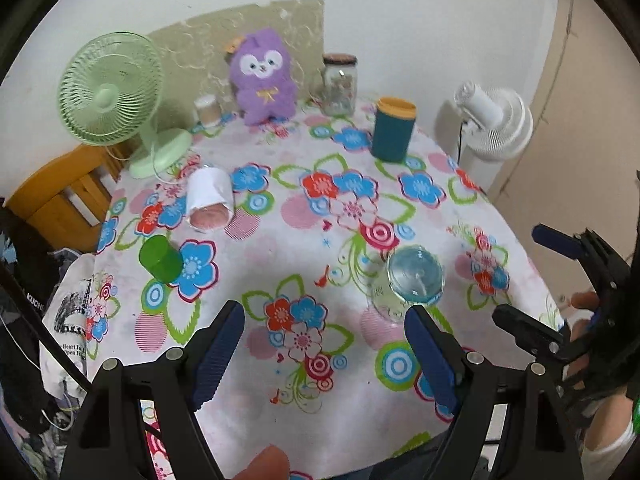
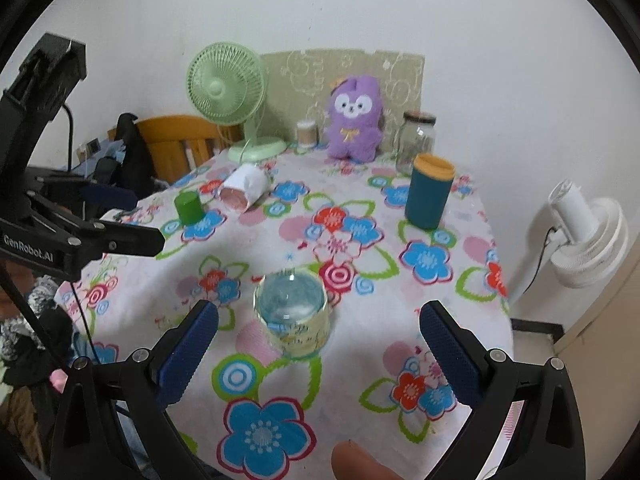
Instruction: Flip cup upside down
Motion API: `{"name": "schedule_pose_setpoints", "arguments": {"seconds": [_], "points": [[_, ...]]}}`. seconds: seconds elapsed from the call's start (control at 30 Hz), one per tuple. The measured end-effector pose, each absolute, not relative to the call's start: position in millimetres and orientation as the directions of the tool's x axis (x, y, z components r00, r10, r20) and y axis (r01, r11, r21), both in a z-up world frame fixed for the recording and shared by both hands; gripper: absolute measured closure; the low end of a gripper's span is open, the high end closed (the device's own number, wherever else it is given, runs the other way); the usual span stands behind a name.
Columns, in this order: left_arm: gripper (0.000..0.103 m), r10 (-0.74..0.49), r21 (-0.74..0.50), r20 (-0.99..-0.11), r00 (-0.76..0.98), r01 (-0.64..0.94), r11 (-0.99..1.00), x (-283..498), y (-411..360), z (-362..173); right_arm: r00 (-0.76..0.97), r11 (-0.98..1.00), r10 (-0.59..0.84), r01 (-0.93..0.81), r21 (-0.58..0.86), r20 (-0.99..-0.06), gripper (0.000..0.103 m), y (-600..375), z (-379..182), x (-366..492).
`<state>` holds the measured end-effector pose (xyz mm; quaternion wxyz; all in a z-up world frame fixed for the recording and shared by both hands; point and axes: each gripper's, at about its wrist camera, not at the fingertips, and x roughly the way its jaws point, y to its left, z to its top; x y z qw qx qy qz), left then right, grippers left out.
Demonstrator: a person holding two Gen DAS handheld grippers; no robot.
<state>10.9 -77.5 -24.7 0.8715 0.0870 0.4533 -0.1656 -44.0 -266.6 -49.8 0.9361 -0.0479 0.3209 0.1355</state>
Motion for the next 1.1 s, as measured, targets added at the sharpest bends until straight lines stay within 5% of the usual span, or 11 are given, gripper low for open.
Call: {"name": "schedule_pose_setpoints", "arguments": {"seconds": [0.53,1.1], "points": [[0.004,-0.156,-0.070,-0.557,0.816,0.140,0.988,-25.5,-39.1,-17.7,0.845,0.981,0.145,-0.190,-0.035,-0.515,0.000,-245.9,-12.6,-69.0],[0.000,-0.044,-0.015,-0.457,0.889,0.042,0.999,-57.1,-38.0,-19.5,0.883,0.983,0.121,-0.172,-0.071,-0.453,0.000,-224.8,-1.3,-98.6]]}}
